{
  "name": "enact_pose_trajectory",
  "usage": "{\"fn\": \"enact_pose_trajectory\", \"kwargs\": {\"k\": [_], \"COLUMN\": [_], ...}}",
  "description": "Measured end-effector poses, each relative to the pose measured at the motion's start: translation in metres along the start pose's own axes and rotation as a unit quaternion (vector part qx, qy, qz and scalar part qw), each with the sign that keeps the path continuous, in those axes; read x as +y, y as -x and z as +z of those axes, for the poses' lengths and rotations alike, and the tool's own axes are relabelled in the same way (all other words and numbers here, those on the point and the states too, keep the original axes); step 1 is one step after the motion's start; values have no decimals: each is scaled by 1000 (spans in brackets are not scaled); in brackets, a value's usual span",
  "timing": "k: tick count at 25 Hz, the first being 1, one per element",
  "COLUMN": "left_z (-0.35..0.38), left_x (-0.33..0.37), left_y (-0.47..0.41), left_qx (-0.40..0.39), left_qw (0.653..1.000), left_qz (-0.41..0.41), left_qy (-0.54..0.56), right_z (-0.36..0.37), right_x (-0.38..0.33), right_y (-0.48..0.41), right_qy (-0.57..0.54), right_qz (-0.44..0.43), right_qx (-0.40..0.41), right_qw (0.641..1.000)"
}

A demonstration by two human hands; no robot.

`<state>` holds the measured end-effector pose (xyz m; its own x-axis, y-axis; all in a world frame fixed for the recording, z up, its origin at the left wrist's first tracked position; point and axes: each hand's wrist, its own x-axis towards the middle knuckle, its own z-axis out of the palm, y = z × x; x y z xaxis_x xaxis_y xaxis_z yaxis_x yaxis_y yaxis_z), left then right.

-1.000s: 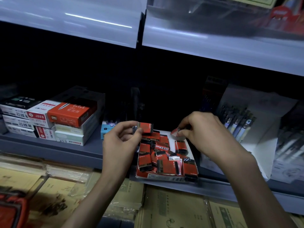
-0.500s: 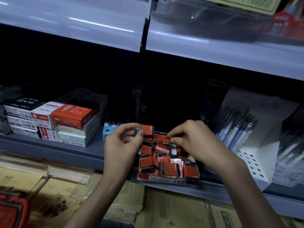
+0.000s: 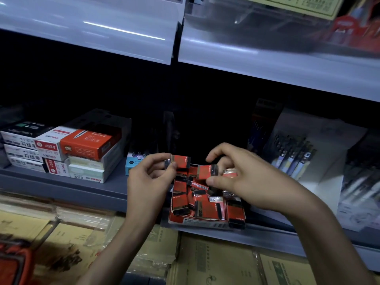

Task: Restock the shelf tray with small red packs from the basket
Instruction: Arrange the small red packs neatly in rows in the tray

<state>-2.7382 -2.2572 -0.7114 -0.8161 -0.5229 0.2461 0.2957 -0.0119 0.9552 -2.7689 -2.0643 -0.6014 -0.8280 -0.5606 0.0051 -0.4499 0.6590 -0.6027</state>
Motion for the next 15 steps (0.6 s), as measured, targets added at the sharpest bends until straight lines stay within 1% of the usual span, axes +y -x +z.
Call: {"fn": "enact_pose_trajectory", "kwargs": {"k": [3,6,7,9,11,15], "left_z": [0,0,0,0,0,0], "left_x": [-1,-1,-1,-1,-1,-1], "left_y": [0,-1,-1,-2,-2,-2], "left_qx": [4,3,4,7,5,7], "left_qw": [1000,1000,1000,1000,1000,1000], "left_qz": [-1,-4,-4,-6,-7,-11], "left_qy": [0,1,2,4,4,5], "right_z": [5,7,9,16,17,-1], "right_x": [9,6,4,5,8,15], "right_y": [-5,-9,-12,-17,-19,-17], "right_qy": [5,-48,-49,-17,5,-5], "right_qz": [-2,-20,-25,-19,3,10], "right_qx": [-16,-7,-9,-27,-41,-3], "right_qw": [1000,999,998,999,999,1000]}}
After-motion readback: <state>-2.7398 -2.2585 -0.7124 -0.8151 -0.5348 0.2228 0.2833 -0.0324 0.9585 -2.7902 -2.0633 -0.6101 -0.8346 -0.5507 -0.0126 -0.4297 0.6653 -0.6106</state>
